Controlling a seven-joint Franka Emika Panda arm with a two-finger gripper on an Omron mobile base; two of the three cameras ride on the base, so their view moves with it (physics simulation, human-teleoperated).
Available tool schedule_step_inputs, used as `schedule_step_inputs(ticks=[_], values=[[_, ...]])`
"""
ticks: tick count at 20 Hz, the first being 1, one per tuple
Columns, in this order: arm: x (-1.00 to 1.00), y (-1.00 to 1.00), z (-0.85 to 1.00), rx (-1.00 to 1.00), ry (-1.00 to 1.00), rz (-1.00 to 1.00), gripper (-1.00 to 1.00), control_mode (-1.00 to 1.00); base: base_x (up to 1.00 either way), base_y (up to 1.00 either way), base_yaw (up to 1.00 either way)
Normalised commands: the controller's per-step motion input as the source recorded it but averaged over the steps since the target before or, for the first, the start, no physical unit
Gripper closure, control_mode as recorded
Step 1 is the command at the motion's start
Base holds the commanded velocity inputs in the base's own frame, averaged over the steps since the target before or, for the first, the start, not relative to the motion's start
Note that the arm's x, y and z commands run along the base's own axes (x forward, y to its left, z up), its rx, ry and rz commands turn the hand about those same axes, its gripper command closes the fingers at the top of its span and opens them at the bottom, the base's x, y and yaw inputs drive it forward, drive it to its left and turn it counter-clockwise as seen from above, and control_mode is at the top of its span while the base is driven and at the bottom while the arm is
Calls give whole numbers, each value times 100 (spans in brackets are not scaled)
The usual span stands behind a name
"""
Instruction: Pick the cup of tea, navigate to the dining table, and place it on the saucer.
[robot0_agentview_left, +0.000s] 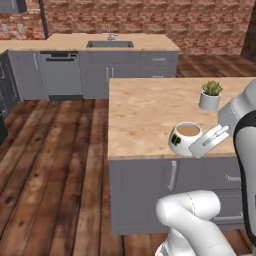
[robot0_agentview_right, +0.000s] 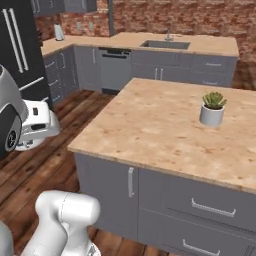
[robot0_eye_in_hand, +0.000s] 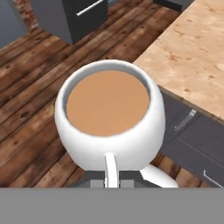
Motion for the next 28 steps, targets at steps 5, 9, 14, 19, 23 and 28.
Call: schedule_step_inputs(ticks=[5,9,14,19,23,28], values=[[0,0,0,0,0,0,100,100,1,73,0],[0,0,0,0,0,0,100,100,14,80,-5],[0,0,0,0,0,0,100,100,38,77,-23],[0,0,0,0,0,0,100,100,75,100,-37],[0,0,0,0,0,0,100,100,100,100,-32],[0,0,0,0,0,0,100,100,100,100,-24]])
